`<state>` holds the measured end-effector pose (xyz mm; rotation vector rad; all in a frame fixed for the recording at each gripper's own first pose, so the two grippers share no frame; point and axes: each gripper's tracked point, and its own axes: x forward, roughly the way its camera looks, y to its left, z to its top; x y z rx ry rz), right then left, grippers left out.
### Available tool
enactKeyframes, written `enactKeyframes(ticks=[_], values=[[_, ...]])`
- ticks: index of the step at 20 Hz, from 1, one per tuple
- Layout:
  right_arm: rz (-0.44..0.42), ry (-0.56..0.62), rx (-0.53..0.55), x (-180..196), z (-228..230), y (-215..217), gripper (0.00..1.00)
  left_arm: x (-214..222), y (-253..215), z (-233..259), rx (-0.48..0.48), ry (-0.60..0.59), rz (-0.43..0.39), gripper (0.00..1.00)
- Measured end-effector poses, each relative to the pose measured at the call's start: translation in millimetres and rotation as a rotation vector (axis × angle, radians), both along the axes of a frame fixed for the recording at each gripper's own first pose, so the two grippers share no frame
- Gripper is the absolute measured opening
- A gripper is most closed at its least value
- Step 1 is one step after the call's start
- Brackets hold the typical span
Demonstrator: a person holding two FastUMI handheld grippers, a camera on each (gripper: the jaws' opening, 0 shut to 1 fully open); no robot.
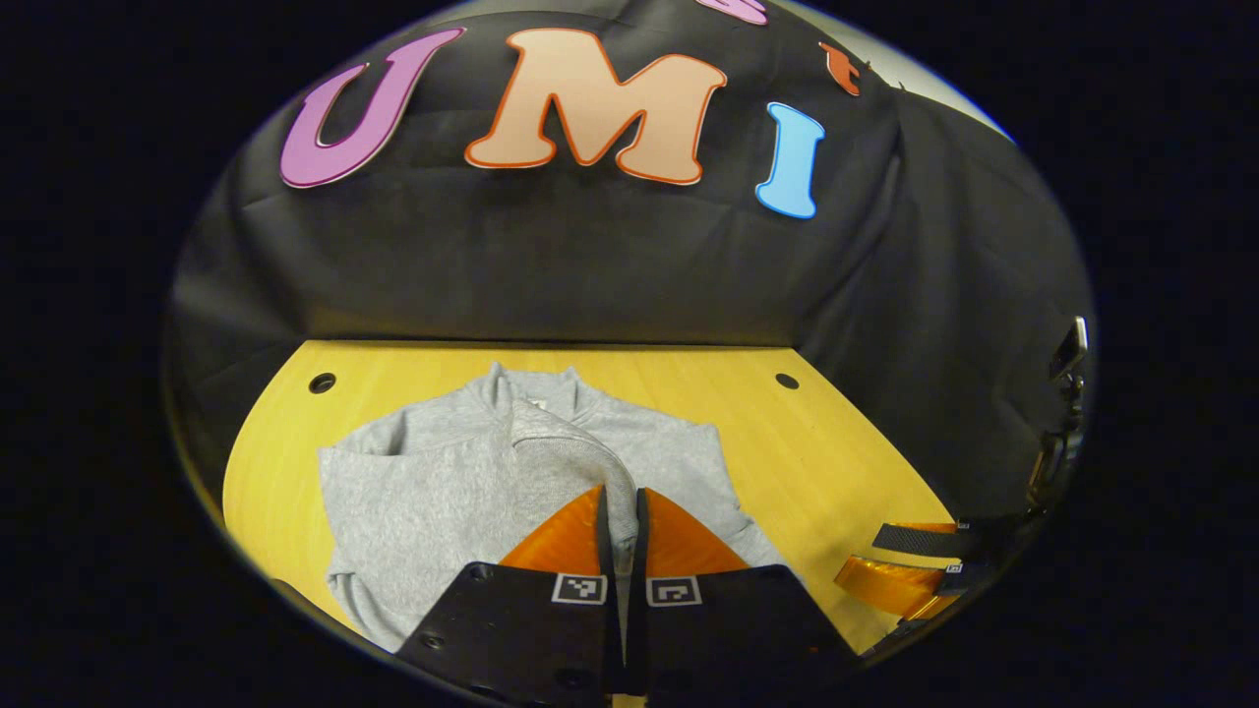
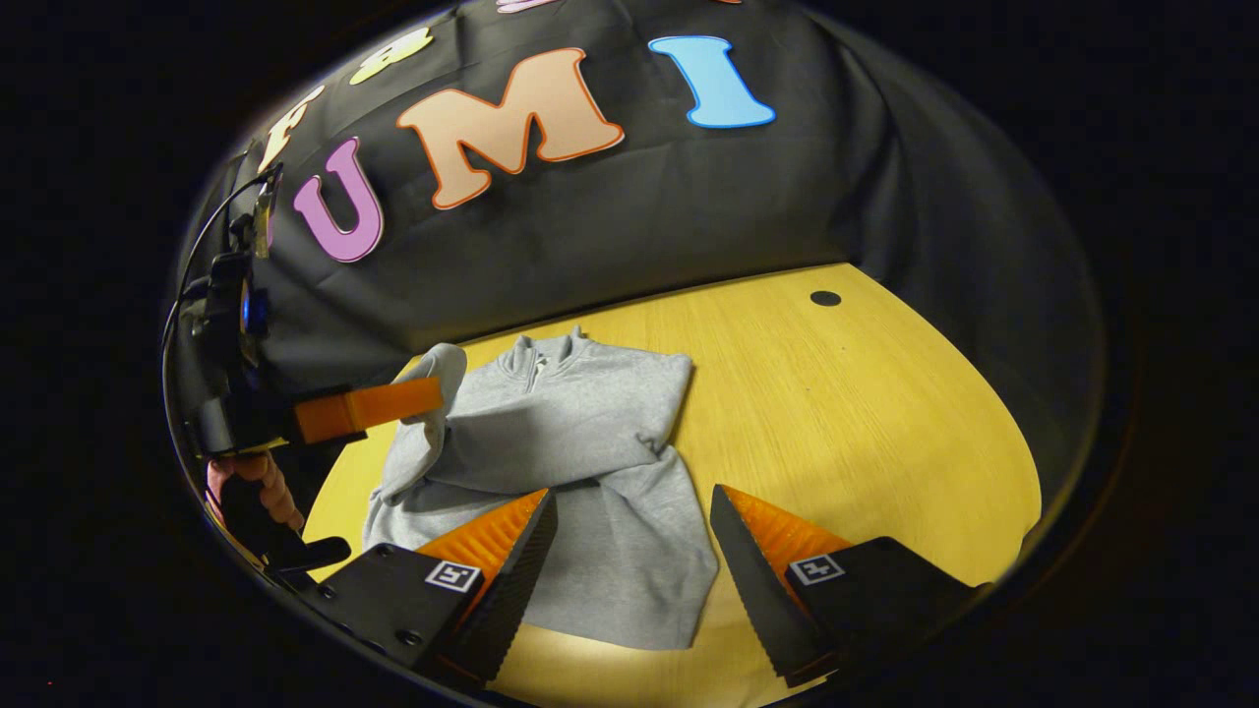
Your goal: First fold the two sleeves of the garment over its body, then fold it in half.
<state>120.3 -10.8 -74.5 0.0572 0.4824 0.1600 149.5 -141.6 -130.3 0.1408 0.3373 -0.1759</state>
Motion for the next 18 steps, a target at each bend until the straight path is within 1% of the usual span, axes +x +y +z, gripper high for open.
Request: enactKeyframes(ticks=[1, 2, 3, 4, 5, 6, 7, 8, 9, 10, 11, 12, 13, 16, 17, 18], values=[[-0.007, 0.0, 0.0, 1, -1, -7, 0.98, 8, -9, 0, -0.001, -0.011, -0.008, 0.0], [-0.014, -0.002, 0.0, 3, 0, -13, 0.94, 16, -17, -2, -0.004, -0.012, -0.018, 0.0], [-0.02, 0.001, 0.003, 5, -1, -19, 0.98, 23, -25, -6, -0.004, -0.005, -0.023, 0.0], [-0.023, 0.006, 0.008, 7, -2, -24, 0.98, 28, -31, -11, -0.002, 0.002, -0.025, 0.0], [-0.028, 0.007, 0.008, 8, -3, -29, 0.94, 35, -38, -13, -0.003, 0.005, -0.028, 0.0], [-0.033, 0.009, 0.0, 10, -5, -36, 0.98, 42, -48, -17, -0.005, 0.006, -0.035, 0.0], [-0.039, 0.009, -0.006, 12, -7, -41, 0.98, 47, -57, -21, -0.009, 0.006, -0.045, 0.0], [-0.043, 0.011, -0.005, 14, -7, -46, 0.94, 53, -70, -25, -0.014, 0.01, -0.061, 0.0], [-0.045, 0.012, -0.002, 14, -7, -49, 0.98, 59, -80, -29, -0.008, 0.008, -0.076, 0.0], [-0.047, 0.01, 0.0, 16, -7, -51, 0.98, 64, -86, -36, 0.009, 0.011, -0.081, 0.0], [-0.05, 0.012, -0.002, 18, -10, -54, 0.98, 70, -90, -43, 0.023, 0.016, -0.081, 0.0], [-0.053, 0.016, -0.004, 20, -12, -57, 0.94, 76, -95, -52, 0.029, 0.02, -0.079, 0.0], [-0.057, 0.021, -0.001, 19, -14, -59, 0.98, 81, -98, -59, 0.033, 0.025, -0.072, 0.0], [-0.064, 0.028, 0.004, 15, -18, -66, 0.98, 96, -96, -77, 0.06, 0.044, -0.041, 0.02], [-0.066, 0.03, 0.003, 12, -20, -68, 0.98, 101, -95, -82, 0.056, 0.044, -0.032, 0.04], [-0.069, 0.034, 0.002, 10, -22, -69, 0.98, 103, -98, -86, 0.03, 0.048, -0.037, 0.05]])
